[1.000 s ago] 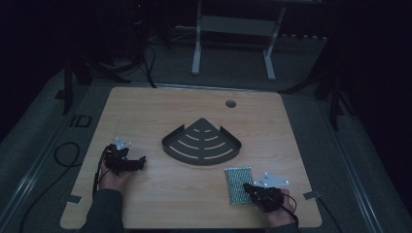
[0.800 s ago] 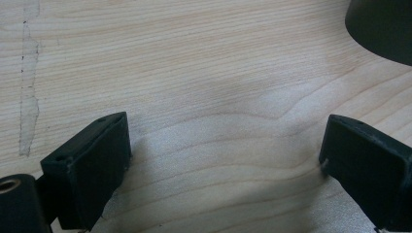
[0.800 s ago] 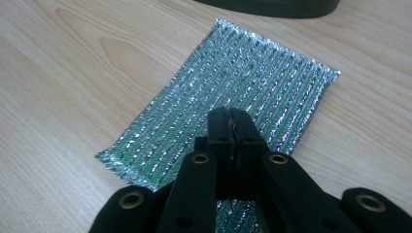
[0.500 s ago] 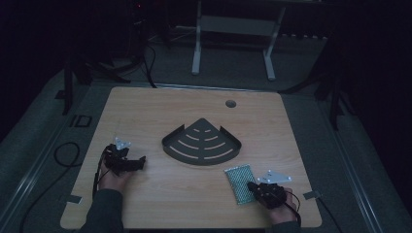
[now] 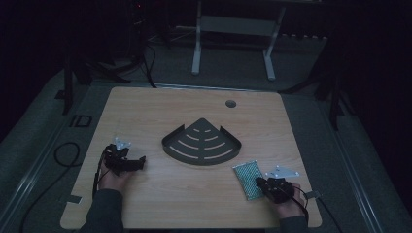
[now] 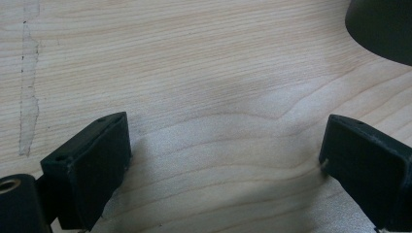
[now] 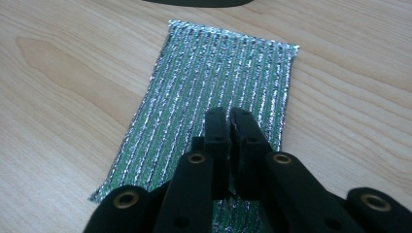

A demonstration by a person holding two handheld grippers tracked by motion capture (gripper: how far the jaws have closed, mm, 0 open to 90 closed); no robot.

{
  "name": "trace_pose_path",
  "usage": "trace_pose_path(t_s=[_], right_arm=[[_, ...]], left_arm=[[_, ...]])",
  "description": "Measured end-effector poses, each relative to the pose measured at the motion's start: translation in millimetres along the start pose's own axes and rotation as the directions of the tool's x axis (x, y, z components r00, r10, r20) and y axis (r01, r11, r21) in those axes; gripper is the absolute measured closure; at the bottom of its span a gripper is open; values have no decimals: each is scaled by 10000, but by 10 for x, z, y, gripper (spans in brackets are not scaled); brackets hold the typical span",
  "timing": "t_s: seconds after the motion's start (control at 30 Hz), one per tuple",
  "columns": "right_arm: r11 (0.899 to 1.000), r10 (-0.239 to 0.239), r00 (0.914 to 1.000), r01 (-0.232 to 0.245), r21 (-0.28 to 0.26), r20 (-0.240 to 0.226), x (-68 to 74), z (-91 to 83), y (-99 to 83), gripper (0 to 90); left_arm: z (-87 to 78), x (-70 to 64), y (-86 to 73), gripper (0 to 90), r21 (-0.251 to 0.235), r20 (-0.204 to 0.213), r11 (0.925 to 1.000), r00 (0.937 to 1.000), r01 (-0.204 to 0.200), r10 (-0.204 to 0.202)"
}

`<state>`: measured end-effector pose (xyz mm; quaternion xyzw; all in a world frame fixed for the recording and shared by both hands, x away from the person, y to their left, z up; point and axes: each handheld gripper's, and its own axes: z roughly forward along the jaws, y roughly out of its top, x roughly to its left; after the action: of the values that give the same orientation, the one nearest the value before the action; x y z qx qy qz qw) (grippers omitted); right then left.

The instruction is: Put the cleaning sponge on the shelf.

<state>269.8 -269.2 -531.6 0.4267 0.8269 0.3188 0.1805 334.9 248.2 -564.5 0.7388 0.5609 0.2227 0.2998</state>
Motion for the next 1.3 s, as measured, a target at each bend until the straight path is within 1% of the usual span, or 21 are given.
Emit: trace_pose_path(t_s=[0.13,0.23,0.37,0.47,0.57,0.67,0.8,0.93,1.1,1.3], right_arm=[[10000,36,10000,-36,21,59,-32,-9,-6,865],[10000,66,9999,-67,64,104,-61,-23,-19,895],[9999,131,9999,-132,81,83,-88,-40,-31,898],[9998,179,9998,-178,89,-54,-106,-45,-34,898],[9996,252,9995,-254,-93,-184,-117,-68,-12,897],[9993,231,9997,-231,-277,-28,-160,-125,52,896],[9995,27,9997,-20,-310,228,-221,-189,152,894],[9995,-249,9990,257,-207,374,-261,-219,244,868],[9985,-547,9979,546,44,347,-288,-199,334,849],[9944,-867,9961,854,622,189,-305,-123,411,829]], left_arm=[[0,0,0,48,1,2,10000,10000,-1,1],[0,0,0,48,-1,1,10000,10000,0,0],[0,0,0,48,-3,1,10000,10000,2,-2],[0,0,0,48,-1,2,10000,10000,-1,1],[0,0,0,48,0,1,10000,10000,-1,1],[0,0,0,48,-1,0,10000,10000,1,-1],[0,0,0,48,1,1,10000,10000,0,0],[-1,1,0,49,8,2,10000,10000,-11,11],[0,0,0,48,0,1,10000,10000,-2,2],[0,0,0,48,0,1,10000,10000,0,0]])
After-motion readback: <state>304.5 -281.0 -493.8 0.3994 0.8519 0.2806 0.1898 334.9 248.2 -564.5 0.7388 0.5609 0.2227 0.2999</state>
